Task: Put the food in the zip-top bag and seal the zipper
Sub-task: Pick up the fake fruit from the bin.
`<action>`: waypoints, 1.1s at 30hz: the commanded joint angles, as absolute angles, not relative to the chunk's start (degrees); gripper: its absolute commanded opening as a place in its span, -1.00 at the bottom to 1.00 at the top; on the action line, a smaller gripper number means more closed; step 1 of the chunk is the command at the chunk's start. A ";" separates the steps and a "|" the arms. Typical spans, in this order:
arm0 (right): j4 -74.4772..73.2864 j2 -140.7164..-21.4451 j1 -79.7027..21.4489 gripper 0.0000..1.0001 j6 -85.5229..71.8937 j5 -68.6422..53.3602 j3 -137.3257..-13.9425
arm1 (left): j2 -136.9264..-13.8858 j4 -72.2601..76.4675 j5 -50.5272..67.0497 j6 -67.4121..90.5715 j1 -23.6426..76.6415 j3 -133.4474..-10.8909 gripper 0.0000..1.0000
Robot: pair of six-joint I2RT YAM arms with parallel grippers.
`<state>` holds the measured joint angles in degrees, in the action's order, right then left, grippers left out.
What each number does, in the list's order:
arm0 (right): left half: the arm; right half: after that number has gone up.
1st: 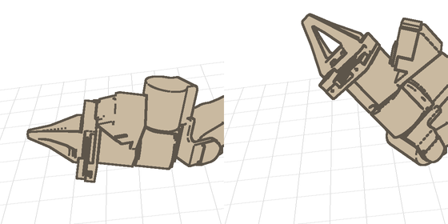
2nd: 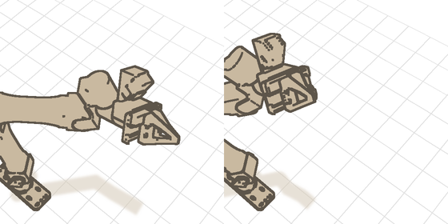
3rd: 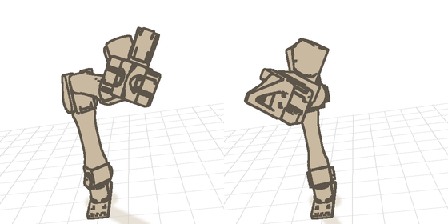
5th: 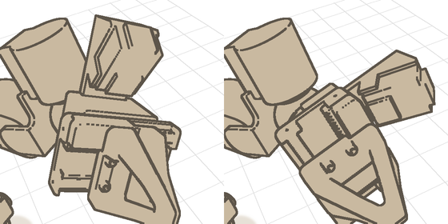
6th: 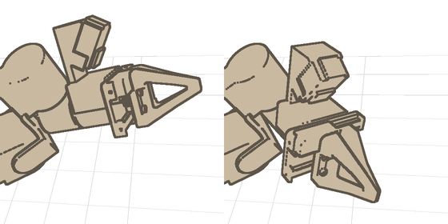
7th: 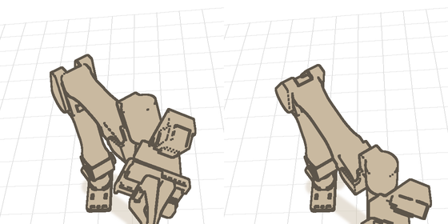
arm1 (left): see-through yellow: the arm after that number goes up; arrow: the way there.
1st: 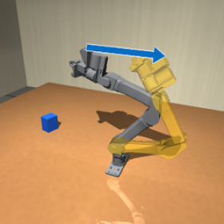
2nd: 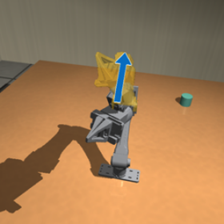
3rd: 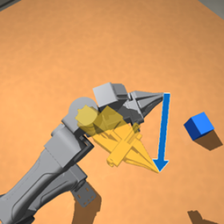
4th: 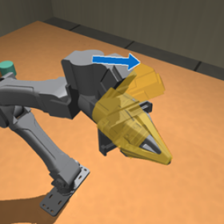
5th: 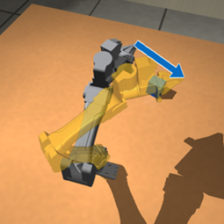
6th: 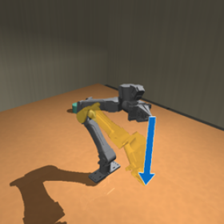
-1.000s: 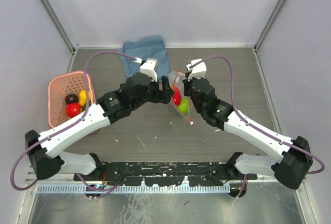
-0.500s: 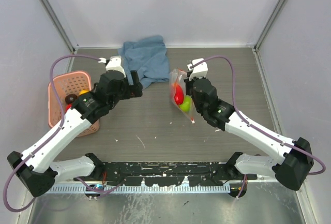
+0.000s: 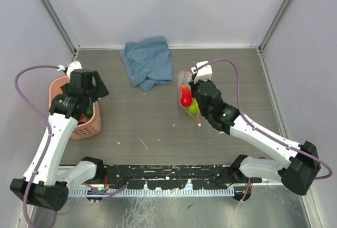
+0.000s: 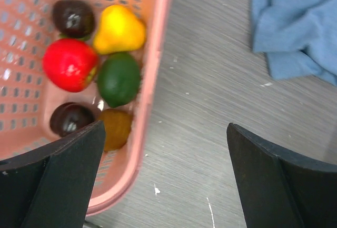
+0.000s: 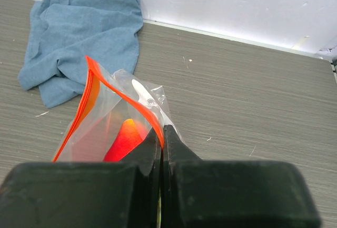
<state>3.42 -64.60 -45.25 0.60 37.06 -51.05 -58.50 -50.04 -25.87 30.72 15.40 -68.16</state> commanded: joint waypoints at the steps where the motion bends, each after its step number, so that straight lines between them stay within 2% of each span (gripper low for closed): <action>1: 7.10 -63.07 -45.09 -0.99 1.59 38.82 -50.94 | -58.22 -52.95 -21.55 31.66 5.97 -67.56 0.99; 12: 7.37 -62.45 -45.13 -0.99 1.26 37.90 -50.05 | -66.60 -52.07 -13.23 28.02 -14.52 -66.37 0.95; 25: 7.32 -62.36 -45.09 -0.99 0.18 36.47 -49.75 | -82.42 -51.48 -12.46 24.08 -18.91 -69.46 0.85; 33: 6.86 -63.45 -45.12 -0.99 0.18 36.06 -50.11 | -87.79 -51.75 -13.70 22.44 -21.07 -70.97 0.91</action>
